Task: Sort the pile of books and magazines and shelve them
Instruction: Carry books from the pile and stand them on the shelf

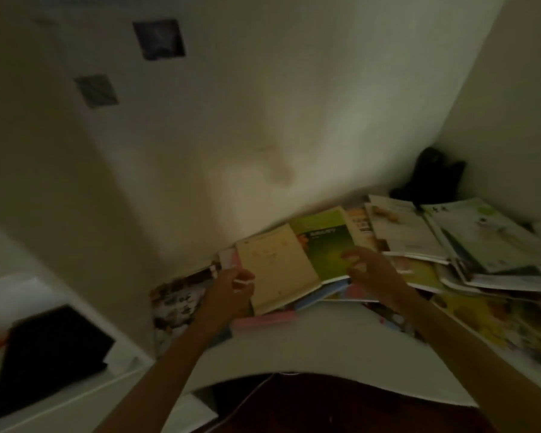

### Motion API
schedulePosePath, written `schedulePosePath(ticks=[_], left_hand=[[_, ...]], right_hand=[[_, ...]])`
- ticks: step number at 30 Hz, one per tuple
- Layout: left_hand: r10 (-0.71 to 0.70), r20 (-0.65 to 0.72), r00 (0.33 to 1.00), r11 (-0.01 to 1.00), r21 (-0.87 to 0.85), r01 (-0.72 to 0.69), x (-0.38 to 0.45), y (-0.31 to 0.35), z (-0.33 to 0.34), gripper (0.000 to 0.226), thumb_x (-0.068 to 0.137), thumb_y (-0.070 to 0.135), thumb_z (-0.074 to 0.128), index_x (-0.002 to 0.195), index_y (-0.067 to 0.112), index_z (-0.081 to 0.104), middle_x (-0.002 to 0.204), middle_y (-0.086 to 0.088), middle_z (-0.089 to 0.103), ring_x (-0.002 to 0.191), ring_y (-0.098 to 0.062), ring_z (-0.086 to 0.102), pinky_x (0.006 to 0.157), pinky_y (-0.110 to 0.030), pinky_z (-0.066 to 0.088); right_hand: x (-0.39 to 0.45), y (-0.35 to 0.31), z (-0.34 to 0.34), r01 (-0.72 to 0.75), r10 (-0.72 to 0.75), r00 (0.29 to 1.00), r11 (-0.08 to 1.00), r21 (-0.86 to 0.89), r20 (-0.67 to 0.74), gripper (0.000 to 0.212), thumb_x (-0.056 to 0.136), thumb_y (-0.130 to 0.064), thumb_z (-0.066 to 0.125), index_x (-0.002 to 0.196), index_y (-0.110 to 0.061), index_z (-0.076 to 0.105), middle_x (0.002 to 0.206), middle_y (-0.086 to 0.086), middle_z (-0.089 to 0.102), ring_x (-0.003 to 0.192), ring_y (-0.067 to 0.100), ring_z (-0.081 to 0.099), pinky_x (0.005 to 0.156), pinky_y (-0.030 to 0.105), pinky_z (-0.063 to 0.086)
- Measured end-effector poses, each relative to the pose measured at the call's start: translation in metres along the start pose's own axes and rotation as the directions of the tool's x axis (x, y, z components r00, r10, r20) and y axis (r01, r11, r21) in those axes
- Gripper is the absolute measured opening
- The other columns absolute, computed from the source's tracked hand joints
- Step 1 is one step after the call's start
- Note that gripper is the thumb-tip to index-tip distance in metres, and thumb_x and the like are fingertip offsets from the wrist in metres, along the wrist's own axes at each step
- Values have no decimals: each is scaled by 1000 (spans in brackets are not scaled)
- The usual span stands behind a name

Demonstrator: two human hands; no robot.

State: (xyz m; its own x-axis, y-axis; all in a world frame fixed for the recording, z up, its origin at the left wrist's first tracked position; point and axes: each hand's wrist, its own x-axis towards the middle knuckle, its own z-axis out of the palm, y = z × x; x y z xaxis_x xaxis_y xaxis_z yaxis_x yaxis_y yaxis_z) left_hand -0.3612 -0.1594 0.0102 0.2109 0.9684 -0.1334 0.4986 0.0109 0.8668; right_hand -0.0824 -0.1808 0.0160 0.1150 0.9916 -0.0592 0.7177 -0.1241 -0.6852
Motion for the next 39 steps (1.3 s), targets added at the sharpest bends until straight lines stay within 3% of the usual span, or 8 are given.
schedulePosePath(ticks=[7,12,19,23,29,32,35,39], left_hand=[[-417,-130,900,905,-148,398,76,-37,65,22,90,12,58,110,5,57,112,-10,55,109,-29,54,81,-32,44],[-657,-193,729,739,-359,571,94,-52,76,47,88,12,62,128,-4,43,131,-22,46,119,-37,47,94,-43,42],[-736,-102,670,613,-520,595,110,-66,80,14,90,15,60,77,11,54,94,-9,57,105,-32,54,91,-42,45],[-782,-11,624,515,-576,635,115,-69,78,17,89,20,62,87,3,57,100,-17,60,97,-36,59,79,-49,49],[-712,-102,695,653,-460,601,124,-71,81,15,88,15,62,90,7,49,106,-18,57,103,-38,57,88,-54,49],[-598,-86,797,744,-430,511,138,-50,91,14,88,16,61,90,13,48,97,-7,56,86,-24,58,69,-35,53],[-485,-10,875,827,-332,454,163,-28,111,12,89,16,61,90,10,51,91,-1,56,84,-19,56,64,-21,46],[-546,95,832,761,-360,540,182,-23,141,26,87,18,63,105,6,47,106,-6,55,93,-20,52,71,-27,47]], right_hand=[[71,57,7,-131,123,987,989,74,107,27,90,5,50,115,3,59,111,14,58,96,22,54,61,1,38],[106,42,57,-216,172,958,960,180,231,31,91,1,51,122,-1,53,122,16,56,110,26,55,87,22,47],[121,16,102,-525,451,851,745,411,269,31,89,-11,60,116,1,50,110,7,58,102,29,58,83,35,50],[141,8,115,-641,539,767,663,387,348,42,86,-25,64,118,0,55,119,15,60,105,33,60,89,42,52],[135,18,110,-472,438,870,873,125,228,32,94,-23,53,116,-1,55,121,12,49,108,29,52,88,28,43],[127,35,84,-427,428,903,904,-24,41,32,92,-30,54,110,-3,58,121,13,45,109,28,45,92,31,35],[128,54,55,-486,474,873,864,-132,-110,37,92,-31,52,114,-3,56,132,16,38,120,33,36,102,36,26],[133,65,36,-612,611,790,791,9,-53,49,90,-27,55,128,3,45,138,21,35,124,36,37,104,42,32]])
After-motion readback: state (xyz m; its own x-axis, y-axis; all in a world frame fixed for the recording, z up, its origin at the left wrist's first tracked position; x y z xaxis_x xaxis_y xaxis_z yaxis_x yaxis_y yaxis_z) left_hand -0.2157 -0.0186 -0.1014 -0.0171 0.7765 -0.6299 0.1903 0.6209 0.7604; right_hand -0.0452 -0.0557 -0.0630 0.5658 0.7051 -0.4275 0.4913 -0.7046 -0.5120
